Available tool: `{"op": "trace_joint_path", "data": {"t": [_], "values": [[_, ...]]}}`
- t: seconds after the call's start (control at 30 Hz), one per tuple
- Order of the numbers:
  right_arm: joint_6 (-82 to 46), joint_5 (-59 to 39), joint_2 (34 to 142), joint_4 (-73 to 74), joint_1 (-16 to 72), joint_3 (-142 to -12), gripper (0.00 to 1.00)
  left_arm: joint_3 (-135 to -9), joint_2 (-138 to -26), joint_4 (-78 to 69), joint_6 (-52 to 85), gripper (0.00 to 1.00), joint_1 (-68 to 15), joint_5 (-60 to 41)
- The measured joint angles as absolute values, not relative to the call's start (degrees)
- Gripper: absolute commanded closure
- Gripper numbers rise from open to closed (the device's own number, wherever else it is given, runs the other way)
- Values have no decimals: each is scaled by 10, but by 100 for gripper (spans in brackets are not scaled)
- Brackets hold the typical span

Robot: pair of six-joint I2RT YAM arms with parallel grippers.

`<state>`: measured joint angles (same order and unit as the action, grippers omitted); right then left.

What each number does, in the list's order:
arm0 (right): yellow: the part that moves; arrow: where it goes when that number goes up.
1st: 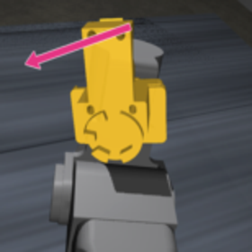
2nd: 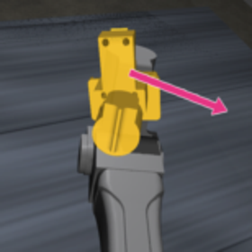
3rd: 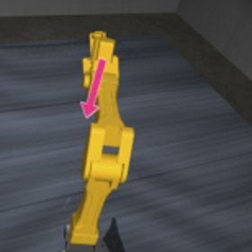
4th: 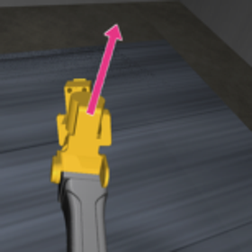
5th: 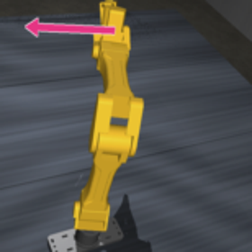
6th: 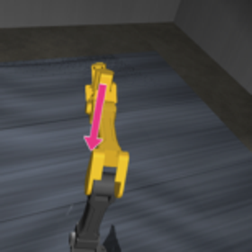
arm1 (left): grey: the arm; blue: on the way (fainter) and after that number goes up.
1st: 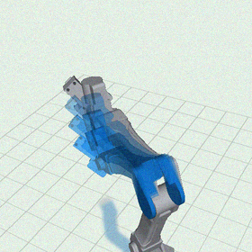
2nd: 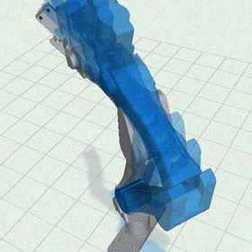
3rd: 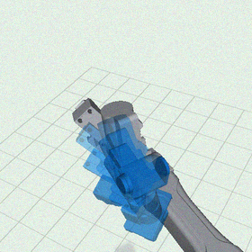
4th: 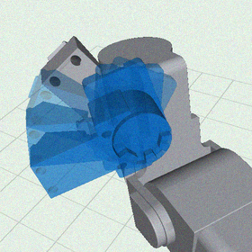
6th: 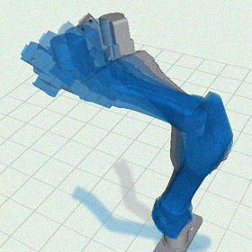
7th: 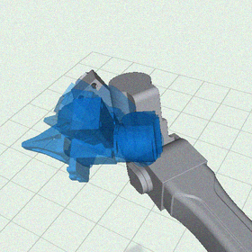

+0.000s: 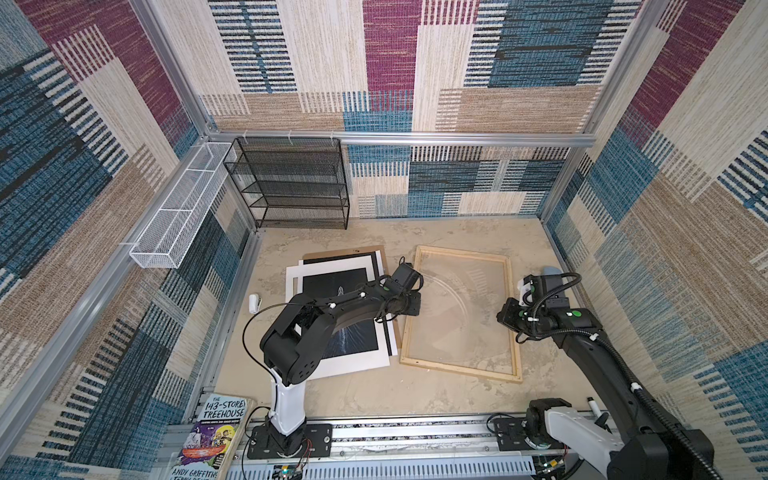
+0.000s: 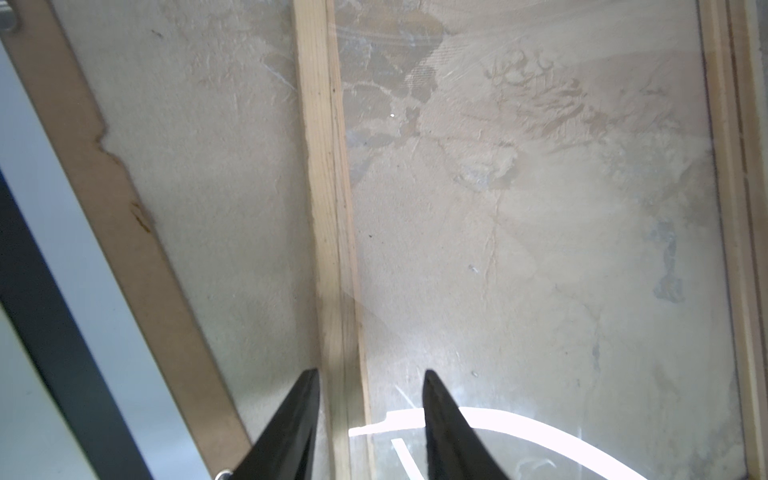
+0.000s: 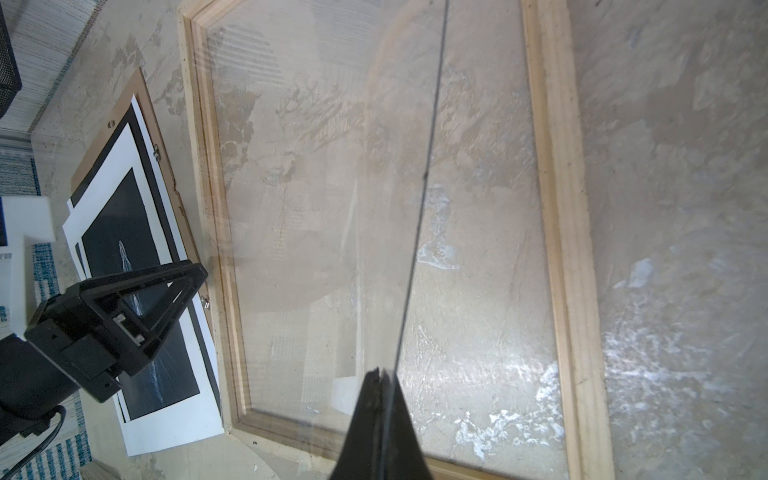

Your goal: Put the photo into the frame

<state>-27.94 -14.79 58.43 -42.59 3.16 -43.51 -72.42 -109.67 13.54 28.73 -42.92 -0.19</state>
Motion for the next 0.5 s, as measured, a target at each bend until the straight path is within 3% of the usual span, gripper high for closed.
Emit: {"op": "trace_joint_path", "data": {"t": [0.5], "values": [[-269, -133, 597, -451, 33, -475, 100, -728, -1110, 136, 280, 58, -429, -2]]}}
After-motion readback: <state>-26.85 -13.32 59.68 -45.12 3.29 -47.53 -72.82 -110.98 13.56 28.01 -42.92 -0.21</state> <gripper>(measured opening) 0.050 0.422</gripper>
